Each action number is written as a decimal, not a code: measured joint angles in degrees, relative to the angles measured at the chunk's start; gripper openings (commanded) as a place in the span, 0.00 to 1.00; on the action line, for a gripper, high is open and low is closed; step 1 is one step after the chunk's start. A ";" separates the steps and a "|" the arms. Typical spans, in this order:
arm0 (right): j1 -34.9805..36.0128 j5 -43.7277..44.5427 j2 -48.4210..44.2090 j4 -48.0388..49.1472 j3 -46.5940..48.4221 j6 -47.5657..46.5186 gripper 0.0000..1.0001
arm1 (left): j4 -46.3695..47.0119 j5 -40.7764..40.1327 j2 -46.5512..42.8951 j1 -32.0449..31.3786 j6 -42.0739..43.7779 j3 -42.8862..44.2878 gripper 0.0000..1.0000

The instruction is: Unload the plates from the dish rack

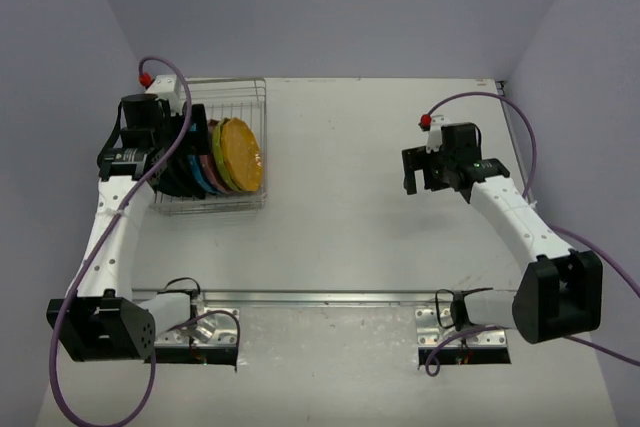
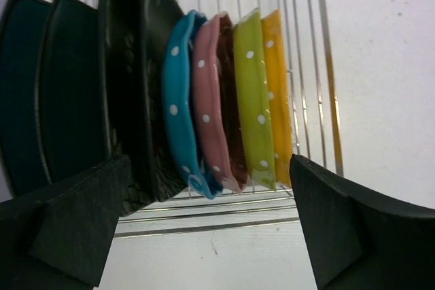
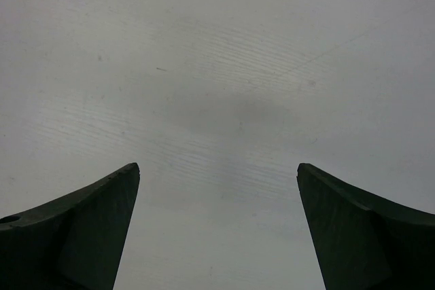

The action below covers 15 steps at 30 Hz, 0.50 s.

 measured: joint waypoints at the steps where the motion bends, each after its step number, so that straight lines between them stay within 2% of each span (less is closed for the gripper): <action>1: 0.00 0.02 0.15 0.08 0.02 0.03 0.99 | 0.25 -1.73 0.00 -0.47 0.04 -0.01 1.00; 6: 0.00 0.15 0.87 0.23 0.06 0.34 0.99 | 1.08 -7.62 0.79 -3.87 0.25 0.89 1.00; 10: 0.00 0.41 2.10 0.12 0.59 0.60 0.99 | 0.92 -11.46 3.88 -7.03 0.27 4.59 0.92; 15: 0.00 0.69 3.77 -0.06 1.82 0.93 0.99 | 1.59 -23.02 10.92 -18.75 1.11 11.11 0.83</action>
